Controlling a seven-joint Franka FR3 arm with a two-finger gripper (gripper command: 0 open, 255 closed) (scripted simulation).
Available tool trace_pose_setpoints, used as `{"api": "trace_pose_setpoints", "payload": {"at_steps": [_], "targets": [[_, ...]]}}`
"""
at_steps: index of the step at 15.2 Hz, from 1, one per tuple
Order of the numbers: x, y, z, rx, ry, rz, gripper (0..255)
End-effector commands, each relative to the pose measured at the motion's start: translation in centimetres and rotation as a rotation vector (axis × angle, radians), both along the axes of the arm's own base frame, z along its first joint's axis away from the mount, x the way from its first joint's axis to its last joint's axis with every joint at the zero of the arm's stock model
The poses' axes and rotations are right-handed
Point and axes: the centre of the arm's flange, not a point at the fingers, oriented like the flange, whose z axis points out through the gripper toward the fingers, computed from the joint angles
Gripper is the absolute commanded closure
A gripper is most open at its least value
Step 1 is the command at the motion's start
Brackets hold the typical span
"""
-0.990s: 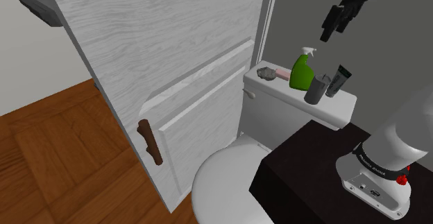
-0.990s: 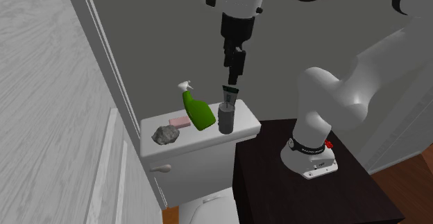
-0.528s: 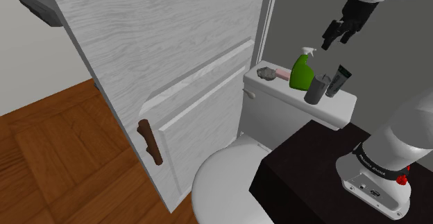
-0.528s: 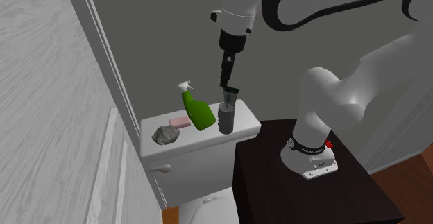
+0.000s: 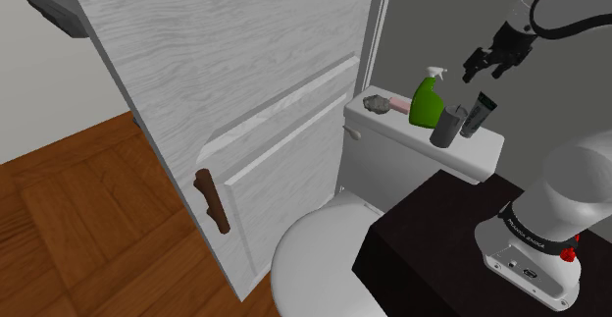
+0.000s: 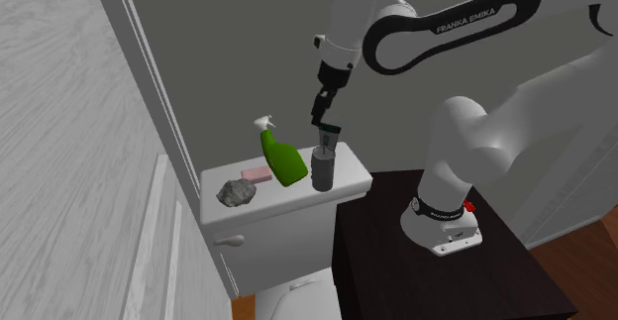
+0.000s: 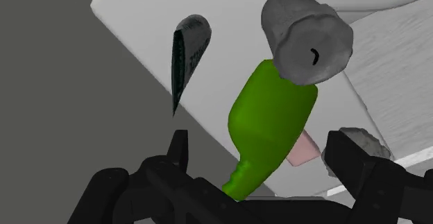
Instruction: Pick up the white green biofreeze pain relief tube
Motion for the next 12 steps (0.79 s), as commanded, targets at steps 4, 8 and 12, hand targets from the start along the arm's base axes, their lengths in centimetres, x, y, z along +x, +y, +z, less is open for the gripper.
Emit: {"api": "trace_pose_setpoints", "payload": {"at_steps": [4,8,12], "targets": [[-2.1,-4.8,-4.5,-0.005,-0.065,-0.146,0],[-2.6,-5.9,-6.6,-0.006,-0.081,-0.182,0],[-2.6,-5.9,-8.7,-0.006,-0.081,-0.182,0]]}}
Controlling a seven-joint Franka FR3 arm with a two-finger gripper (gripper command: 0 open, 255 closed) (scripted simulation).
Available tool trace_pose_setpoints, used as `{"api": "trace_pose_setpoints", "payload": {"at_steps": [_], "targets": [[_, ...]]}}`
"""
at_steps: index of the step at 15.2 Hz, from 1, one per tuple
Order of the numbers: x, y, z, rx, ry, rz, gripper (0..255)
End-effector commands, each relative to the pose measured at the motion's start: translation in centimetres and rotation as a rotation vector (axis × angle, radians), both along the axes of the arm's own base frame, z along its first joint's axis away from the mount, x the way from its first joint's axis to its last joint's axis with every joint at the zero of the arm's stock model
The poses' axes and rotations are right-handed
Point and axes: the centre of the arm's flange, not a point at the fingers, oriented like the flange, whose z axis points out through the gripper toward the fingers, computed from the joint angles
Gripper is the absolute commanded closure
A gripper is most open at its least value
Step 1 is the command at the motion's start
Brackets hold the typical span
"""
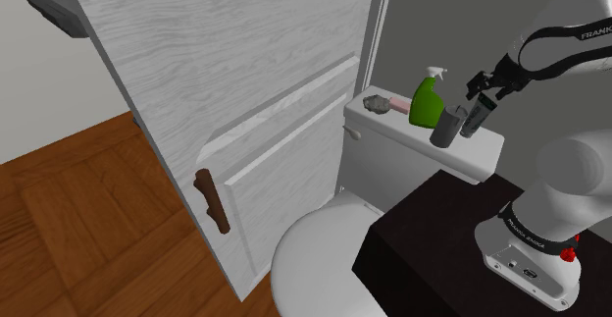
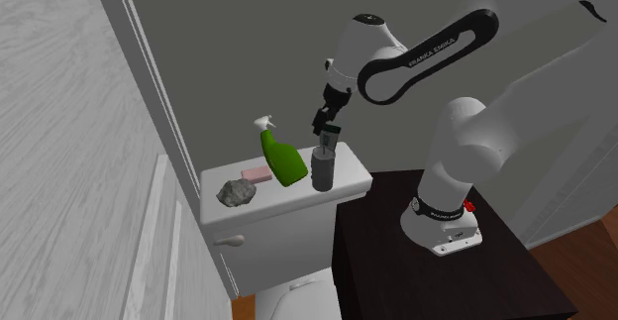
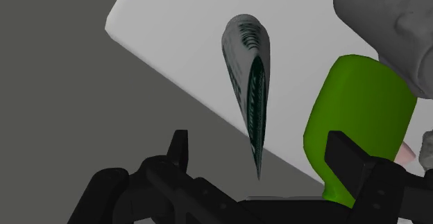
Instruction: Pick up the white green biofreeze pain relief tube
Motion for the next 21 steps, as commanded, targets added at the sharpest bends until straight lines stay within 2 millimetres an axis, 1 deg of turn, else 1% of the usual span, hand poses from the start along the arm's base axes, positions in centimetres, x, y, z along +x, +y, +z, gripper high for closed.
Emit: {"api": "trace_pose_setpoints", "payload": {"at_steps": [1,3,4,13,21], "targets": [[-0.1,0.0,-1.4,0.000,-0.001,0.000,0],[-0.1,0.0,-1.4,0.000,-0.001,0.000,0],[-0.1,0.0,-1.4,0.000,-0.001,0.000,255],[-0.1,0.0,-1.4,0.000,-0.001,0.000,255],[-0.1,0.0,2.8,0.000,-0.001,0.000,255]]}}
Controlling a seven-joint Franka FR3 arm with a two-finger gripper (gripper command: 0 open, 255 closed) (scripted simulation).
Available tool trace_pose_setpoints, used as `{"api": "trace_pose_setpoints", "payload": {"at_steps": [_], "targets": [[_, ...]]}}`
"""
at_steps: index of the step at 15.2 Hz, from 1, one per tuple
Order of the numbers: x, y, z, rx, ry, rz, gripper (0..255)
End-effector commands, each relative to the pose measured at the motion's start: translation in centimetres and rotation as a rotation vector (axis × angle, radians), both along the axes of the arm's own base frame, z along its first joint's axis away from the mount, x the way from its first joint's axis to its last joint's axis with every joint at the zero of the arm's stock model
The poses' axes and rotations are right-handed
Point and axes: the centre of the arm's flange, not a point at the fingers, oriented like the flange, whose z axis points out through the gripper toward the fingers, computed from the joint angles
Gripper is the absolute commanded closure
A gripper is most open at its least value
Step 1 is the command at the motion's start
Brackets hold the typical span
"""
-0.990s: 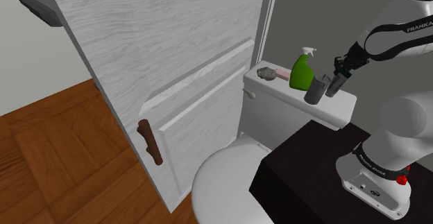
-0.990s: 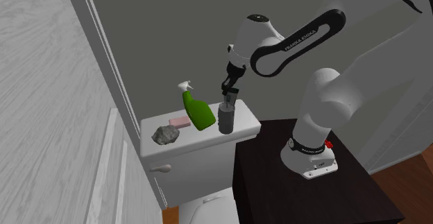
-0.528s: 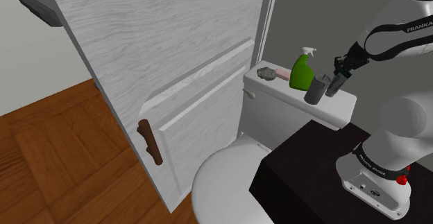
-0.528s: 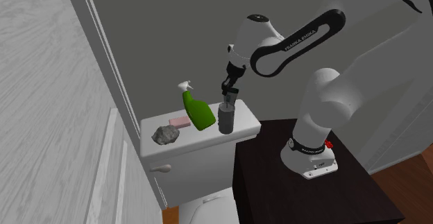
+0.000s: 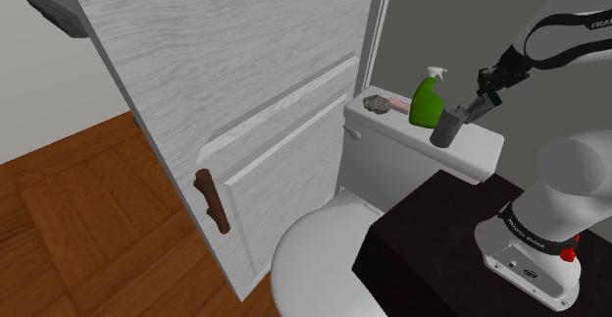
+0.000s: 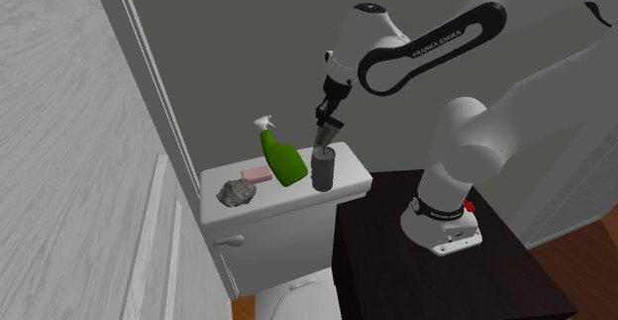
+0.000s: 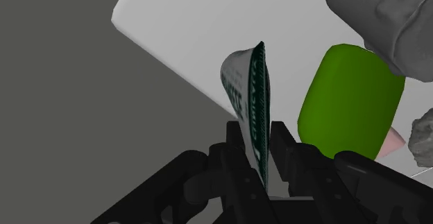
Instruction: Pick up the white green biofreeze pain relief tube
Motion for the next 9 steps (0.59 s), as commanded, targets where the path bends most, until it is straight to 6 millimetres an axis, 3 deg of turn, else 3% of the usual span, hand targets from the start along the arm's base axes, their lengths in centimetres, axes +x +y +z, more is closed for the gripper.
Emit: {"api": "trace_pose_setpoints", "payload": {"at_steps": [1,7,9], "targets": [[-0.2,0.0,1.1,0.000,0.000,0.000,255],[-0.2,0.0,4.2,0.000,0.000,0.000,255],[-0.2,0.0,4.3,0.000,0.000,0.000,255]]}}
